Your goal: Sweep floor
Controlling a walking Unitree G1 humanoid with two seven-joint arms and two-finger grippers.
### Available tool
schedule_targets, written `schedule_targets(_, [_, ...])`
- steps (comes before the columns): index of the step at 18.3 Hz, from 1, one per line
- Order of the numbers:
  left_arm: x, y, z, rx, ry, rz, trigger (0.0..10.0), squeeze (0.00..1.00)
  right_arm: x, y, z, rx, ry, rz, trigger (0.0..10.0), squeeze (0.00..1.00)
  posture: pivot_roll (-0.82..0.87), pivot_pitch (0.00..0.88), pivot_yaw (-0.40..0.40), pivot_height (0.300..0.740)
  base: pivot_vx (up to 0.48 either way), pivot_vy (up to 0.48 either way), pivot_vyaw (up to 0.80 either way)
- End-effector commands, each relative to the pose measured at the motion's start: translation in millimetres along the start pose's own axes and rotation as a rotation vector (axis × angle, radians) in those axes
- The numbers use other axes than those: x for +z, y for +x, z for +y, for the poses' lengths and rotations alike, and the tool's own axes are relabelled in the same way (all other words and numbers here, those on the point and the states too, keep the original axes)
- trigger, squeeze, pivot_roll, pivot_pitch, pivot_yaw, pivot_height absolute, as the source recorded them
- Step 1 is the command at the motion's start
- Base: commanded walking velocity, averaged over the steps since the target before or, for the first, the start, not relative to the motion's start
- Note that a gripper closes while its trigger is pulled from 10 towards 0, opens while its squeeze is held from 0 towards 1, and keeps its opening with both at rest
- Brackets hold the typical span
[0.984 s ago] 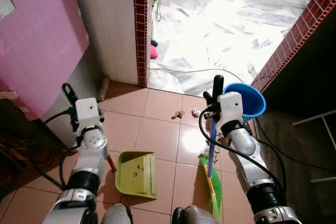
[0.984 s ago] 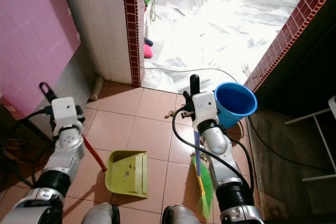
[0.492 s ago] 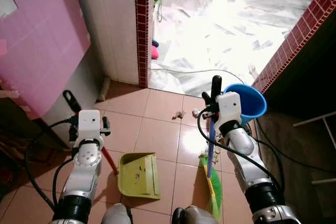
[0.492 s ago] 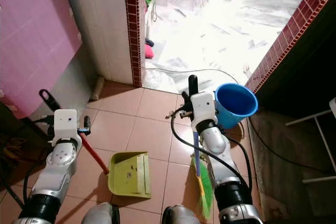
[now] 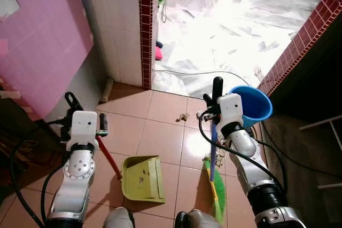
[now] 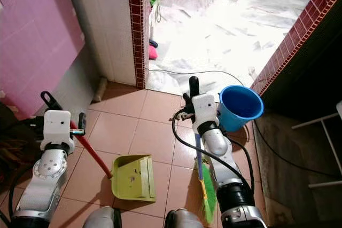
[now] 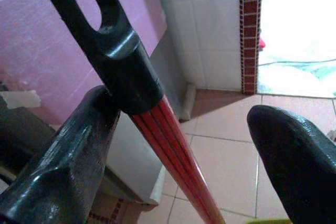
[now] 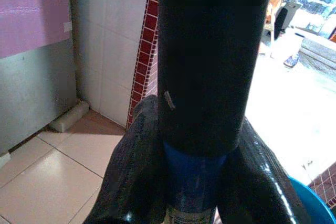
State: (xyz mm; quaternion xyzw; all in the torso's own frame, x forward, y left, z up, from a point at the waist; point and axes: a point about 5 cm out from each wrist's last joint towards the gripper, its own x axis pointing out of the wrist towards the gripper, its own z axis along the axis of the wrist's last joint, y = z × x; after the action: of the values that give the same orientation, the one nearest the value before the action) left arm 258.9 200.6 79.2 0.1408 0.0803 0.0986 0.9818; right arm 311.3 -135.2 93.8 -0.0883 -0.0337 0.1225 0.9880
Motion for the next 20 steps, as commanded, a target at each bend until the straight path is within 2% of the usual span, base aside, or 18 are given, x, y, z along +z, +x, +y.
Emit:
schedule_targets(1, [0.3, -3.4, -2.2, -0.03, 0.0, 0.01, 10.0, 0.0, 7.7, 3.3, -2.6, 0.008, -0.018, -0.041, 10.0, 0.0, 0.03, 0.068, -0.081, 0.74, 0.0, 0.0, 0.0])
schedule_targets(4, [-2.1, -16.5, -12.5, -0.055, -0.009, -0.005, 10.0, 0.0, 6.7, 2.6, -2.5, 0.021, -0.023, -0.037, 10.0, 0.0, 0.03, 0.071, -0.095, 0.74, 0.0, 0.0, 0.0])
schedule_targets(5, [-1.7, -17.9, -13.9, -0.064, -0.078, -0.002, 10.0, 0.0, 6.4, 2.1, -2.8, 0.022, -0.024, -0.036, 10.0, 0.0, 0.03, 0.073, -0.099, 0.74, 0.0, 0.0, 0.0])
schedule_targets(6, [-0.4, -18.3, -12.1, -0.039, -0.067, -0.009, 10.0, 0.65, 5.8, 1.9, -3.3, 0.021, -0.024, -0.034, 10.0, 0.0, 0.03, 0.074, -0.102, 0.74, 0.0, 0.0, 0.0])
schedule_targets(7, [1.2, -19.3, -10.6, -0.027, -0.061, -0.022, 10.0, 1.0, 5.1, 1.4, -2.8, 0.023, -0.023, -0.031, 10.0, 0.0, 0.03, 0.077, -0.106, 0.74, 0.0, 0.0, 0.0])
schedule_targets(8, [2.7, -20.8, -9.7, -0.025, -0.068, -0.027, 10.0, 1.0, 5.0, 0.7, -2.1, 0.025, -0.022, -0.031, 10.0, 0.0, 0.03, 0.084, -0.107, 0.74, 0.0, 0.0, 0.0])
schedule_targets(9, [4.9, -19.7, -1.6, 0.023, -0.051, -0.046, 10.0, 1.0, 4.2, 0.0, -0.7, 0.03, -0.02, -0.028, 10.0, 0.0, 0.03, 0.086, -0.109, 0.74, 0.0, 0.0, 0.0])
schedule_targets(10, [7.6, -17.0, 6.0, 0.06, -0.035, -0.069, 10.0, 0.67, 3.5, -0.2, -0.4, 0.033, -0.018, -0.025, 10.0, 0.0, 0.04, 0.09, -0.11, 0.74, 0.0, 0.0, 0.0])
schedule_targets(11, [8.4, -16.0, 8.2, 0.062, -0.037, -0.075, 10.0, 0.0, 3.4, -0.3, -0.4, 0.033, -0.017, -0.025, 10.0, 0.0, 0.04, 0.091, -0.11, 0.74, 0.0, 0.0, 0.0])
schedule_targets(12, [7.5, -13.9, 15.6, 0.093, -0.058, -0.061, 10.0, 0.0, 3.3, -0.2, -0.2, 0.036, -0.016, -0.024, 10.0, 0.0, 0.04, 0.095, -0.109, 0.74, 0.0, 0.0, 0.0])
schedule_targets(15, [4.9, -17.9, 18.4, 0.113, -0.046, -0.048, 10.0, 0.0, 3.4, -1.2, 0.0, 0.034, -0.014, -0.024, 10.0, 0.0, 0.04, 0.101, -0.107, 0.74, 0.0, 0.0, 0.0])
schedule_targets(17, [4.1, -21.0, 11.6, 0.085, -0.049, -0.047, 10.0, 0.0, 2.7, -1.1, -0.3, 0.034, -0.013, -0.021, 10.0, 0.0, 0.04, 0.101, -0.109, 0.74, 0.0, 0.0, 0.0])
schedule_targets(20, [14.4, -22.5, -6.0, -0.034, -0.042, -0.103, 10.0, 0.0, 3.3, 0.0, 0.7, 0.033, -0.011, -0.023, 10.0, 0.0, 0.04, 0.099, -0.104, 0.74, 0.0, 0.0, 0.0])
